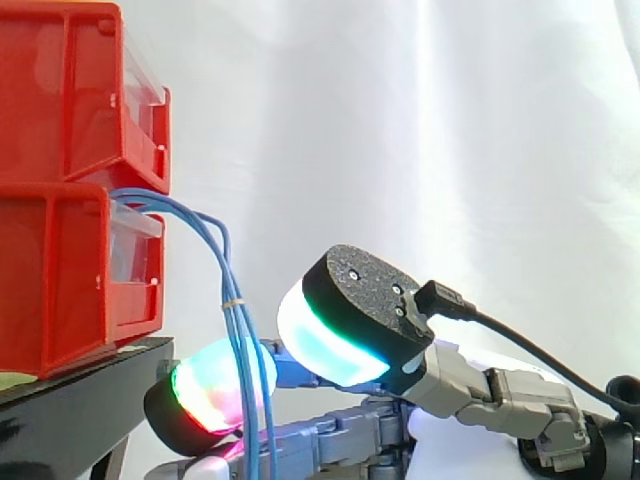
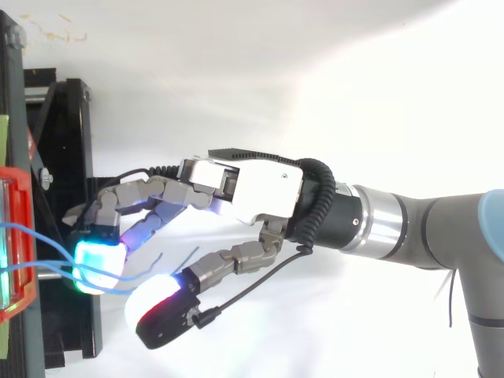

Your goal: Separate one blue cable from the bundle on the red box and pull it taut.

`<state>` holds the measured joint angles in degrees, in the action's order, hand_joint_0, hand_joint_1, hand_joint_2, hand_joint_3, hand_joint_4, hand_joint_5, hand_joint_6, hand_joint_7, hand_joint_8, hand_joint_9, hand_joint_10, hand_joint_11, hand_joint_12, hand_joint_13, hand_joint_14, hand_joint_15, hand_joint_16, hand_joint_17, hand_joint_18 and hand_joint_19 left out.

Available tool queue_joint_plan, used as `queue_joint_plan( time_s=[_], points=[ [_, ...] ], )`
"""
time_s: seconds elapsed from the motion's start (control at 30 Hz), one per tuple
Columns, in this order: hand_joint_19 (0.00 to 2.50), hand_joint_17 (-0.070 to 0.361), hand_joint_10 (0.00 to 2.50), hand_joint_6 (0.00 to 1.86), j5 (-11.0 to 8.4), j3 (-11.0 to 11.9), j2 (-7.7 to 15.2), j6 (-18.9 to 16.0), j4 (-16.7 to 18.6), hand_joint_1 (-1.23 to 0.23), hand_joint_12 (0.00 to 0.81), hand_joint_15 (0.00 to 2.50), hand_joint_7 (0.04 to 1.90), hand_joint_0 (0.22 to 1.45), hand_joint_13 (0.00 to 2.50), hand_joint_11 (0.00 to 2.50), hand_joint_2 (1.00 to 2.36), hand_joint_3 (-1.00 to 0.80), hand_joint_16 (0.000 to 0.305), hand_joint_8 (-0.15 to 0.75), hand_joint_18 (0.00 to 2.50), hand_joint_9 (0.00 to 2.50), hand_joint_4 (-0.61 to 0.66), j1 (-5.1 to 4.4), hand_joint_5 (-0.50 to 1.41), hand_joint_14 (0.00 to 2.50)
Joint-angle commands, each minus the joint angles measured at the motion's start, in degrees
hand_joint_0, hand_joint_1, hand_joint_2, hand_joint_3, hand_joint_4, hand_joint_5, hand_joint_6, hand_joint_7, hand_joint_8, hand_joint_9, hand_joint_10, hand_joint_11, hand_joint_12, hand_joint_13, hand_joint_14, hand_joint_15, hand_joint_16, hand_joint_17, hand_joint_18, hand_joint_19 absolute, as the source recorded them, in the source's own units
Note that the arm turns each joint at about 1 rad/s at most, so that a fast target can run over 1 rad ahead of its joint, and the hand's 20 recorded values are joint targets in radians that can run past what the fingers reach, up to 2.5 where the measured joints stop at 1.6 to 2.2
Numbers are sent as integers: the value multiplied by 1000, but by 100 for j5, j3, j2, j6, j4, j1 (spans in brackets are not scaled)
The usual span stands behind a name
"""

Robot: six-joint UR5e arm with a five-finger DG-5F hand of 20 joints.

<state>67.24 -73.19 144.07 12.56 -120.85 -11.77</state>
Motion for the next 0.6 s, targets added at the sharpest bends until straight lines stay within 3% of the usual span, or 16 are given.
queue_joint_plan(
  time_s=[0.0, 0.57],
  points=[
    [224, 113, 9, 677, 0, -2, -2, -8, 0, -717, 390, 118, 1161, 549, 462, 344, 1004, -435, 50, 364, 462, 873, 229, -1, -106, 4],
    [255, 111, 10, 719, -53, 6, -231, -131, -35, -704, 399, 154, 1164, 556, 570, 384, 1006, -424, 49, 382, 554, 963, 235, -71, -94, 5]
  ],
)
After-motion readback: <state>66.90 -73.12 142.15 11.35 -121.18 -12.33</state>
